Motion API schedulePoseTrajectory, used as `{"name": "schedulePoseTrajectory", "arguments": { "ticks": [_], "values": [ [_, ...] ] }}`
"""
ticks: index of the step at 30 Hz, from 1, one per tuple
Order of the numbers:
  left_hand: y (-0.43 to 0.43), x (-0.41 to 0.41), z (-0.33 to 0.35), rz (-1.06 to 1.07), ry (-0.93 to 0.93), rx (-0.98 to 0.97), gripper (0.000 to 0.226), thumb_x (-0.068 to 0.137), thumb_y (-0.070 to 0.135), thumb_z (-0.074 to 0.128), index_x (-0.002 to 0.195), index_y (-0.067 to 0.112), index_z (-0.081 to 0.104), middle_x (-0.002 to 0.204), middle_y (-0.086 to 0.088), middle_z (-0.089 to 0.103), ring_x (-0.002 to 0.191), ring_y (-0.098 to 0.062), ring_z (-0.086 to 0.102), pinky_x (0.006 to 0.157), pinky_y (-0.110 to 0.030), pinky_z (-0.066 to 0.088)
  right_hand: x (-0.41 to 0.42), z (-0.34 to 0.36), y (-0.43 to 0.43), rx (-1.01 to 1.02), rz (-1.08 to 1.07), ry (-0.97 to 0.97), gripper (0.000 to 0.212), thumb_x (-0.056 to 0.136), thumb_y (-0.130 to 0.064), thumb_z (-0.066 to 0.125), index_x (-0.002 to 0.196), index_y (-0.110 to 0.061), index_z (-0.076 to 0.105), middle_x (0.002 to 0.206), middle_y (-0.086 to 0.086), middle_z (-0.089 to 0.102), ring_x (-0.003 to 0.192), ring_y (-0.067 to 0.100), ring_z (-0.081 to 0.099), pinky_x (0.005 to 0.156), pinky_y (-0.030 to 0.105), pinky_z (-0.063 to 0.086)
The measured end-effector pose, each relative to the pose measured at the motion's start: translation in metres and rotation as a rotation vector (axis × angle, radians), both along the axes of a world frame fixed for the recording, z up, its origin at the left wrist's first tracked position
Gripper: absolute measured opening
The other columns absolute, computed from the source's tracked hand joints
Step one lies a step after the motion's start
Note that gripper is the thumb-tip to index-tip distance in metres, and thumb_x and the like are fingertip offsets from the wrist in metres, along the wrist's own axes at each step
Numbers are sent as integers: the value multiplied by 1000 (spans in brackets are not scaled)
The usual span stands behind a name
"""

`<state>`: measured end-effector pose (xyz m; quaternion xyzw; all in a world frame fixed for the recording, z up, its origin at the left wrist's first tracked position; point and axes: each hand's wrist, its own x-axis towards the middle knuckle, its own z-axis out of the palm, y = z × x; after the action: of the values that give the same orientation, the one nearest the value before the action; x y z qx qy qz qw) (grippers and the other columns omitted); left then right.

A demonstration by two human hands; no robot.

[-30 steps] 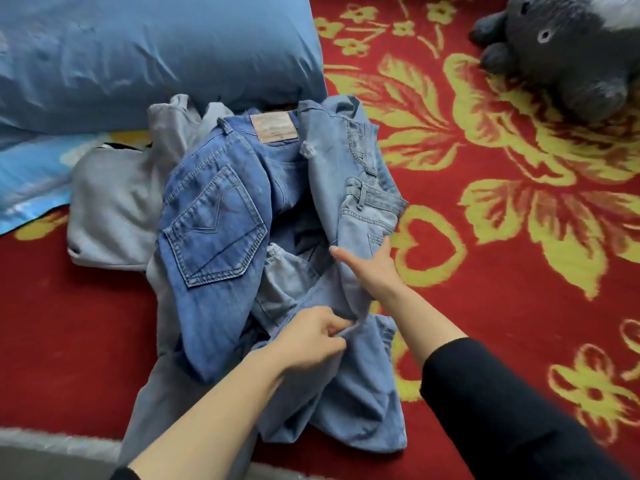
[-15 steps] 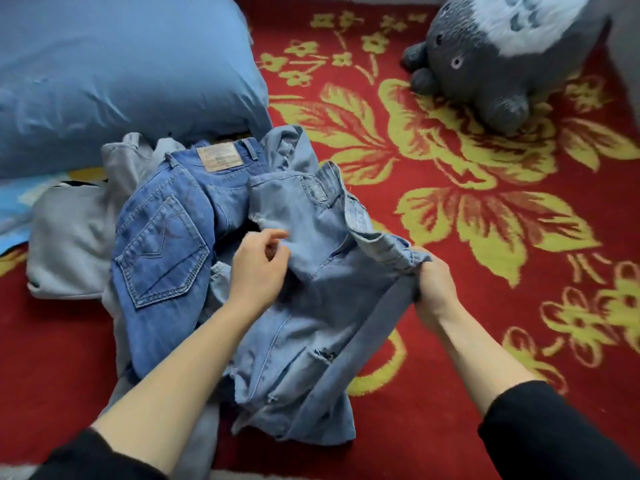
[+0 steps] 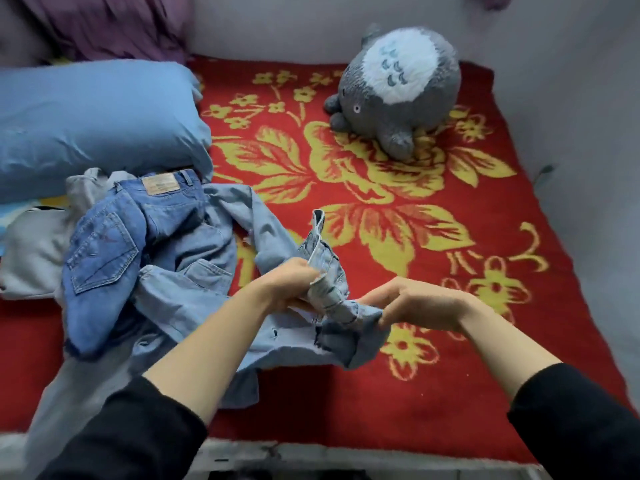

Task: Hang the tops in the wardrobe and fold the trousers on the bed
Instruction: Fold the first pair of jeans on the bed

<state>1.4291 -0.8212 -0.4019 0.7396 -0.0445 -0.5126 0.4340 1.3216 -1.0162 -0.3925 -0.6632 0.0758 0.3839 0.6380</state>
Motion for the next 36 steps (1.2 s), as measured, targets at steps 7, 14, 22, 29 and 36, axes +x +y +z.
{"name": "schedulePoseTrajectory", "arguments": {
  "ticks": [7, 14, 22, 29, 36],
  "values": [
    [11, -58, 22, -490, -298, 43, 12, 66, 8, 45, 75, 10, 52, 67, 3, 45, 61, -10, 41, 58, -26, 32, -6, 7, -23, -731, -3, -433, 105, 68, 6, 64, 147, -48, 19, 159, -3, 14, 146, 20, 13, 104, 34, 33],
    [42, -59, 110, -533, -286, 78, 9, 61, 18, 56, 63, 14, 49, 60, -1, 46, 55, -16, 43, 51, -26, 33, 25, 3, 13, -1136, 481, -565, 33, 76, -30, 64, 109, -31, 67, 145, 5, 46, 145, 28, 19, 111, 60, 9],
    [97, 7, 188, -360, -520, 495, 53, 34, 35, 76, 81, 12, 72, 80, -3, 74, 73, -21, 70, 68, -36, 59, 48, 144, -22, -807, -40, -497, 29, 58, -40, 57, 67, -12, 59, 64, 2, 54, 61, 16, 49, 57, 31, 40],
    [100, 50, 290, -104, -870, 609, 24, 54, 21, 79, 44, 10, 62, 47, 0, 60, 46, -19, 54, 47, -22, 40, 34, 309, -39, -654, 199, -277, 26, 71, -13, 79, 94, -3, 72, 91, 17, 74, 76, 28, 71, 71, 37, 60],
    [58, 110, 287, 136, -1136, 830, 43, 83, 32, 46, 121, 16, 59, 122, -16, 59, 107, -37, 59, 90, -41, 51, 67, 316, -55, -1475, -80, -498, 16, 77, -16, 63, 90, -7, 63, 96, 14, 69, 81, 28, 65, 64, 32, 51]
  ]
}}
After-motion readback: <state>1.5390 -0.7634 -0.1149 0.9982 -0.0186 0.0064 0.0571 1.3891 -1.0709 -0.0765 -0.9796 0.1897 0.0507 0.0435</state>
